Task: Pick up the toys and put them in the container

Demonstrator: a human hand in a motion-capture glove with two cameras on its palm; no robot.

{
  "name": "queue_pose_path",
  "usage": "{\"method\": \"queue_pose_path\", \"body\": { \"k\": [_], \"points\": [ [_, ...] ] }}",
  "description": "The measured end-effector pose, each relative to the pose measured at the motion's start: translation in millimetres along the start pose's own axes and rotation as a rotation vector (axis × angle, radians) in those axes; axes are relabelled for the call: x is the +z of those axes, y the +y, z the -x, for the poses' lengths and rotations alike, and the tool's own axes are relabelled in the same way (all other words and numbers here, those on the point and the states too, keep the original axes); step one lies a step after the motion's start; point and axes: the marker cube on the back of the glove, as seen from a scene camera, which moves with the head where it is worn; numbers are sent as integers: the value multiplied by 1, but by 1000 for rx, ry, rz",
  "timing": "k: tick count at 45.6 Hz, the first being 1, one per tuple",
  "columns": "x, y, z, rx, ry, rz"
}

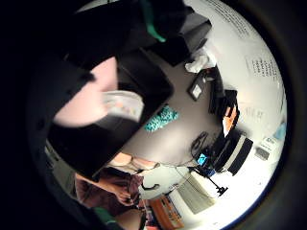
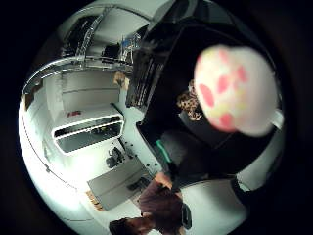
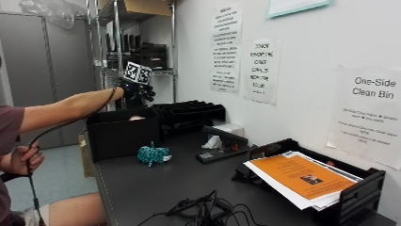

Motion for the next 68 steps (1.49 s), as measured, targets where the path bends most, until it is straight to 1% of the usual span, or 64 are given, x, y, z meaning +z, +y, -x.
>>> {"method": "queue_pose_path", "body": {
  "k": [5, 11, 16, 22, 30, 34, 38, 45, 49, 51, 53, 56, 62, 68],
  "points": [
    [-12, 0, -11, -6, -12, -23],
    [-31, 0, -27, 49, 67, -23],
    [-51, 20, -57, 71, 95, -51],
    [-67, 48, -94, 82, 123, -40],
    [-68, 80, -144, 95, 161, -53],
    [-46, 87, -166, 63, 143, -33],
    [-5, 84, -183, 43, 137, 17],
    [100, 60, -202, 29, 56, 167],
    [162, 43, -216, 47, 63, 251],
    [189, 38, -223, 55, 76, 266],
    [206, 34, -227, 43, 89, 249],
    [216, 30, -228, 16, 112, 169],
    [217, 31, -227, 14, 128, 8],
    [215, 48, -233, 48, 33, -141]
  ]
}}
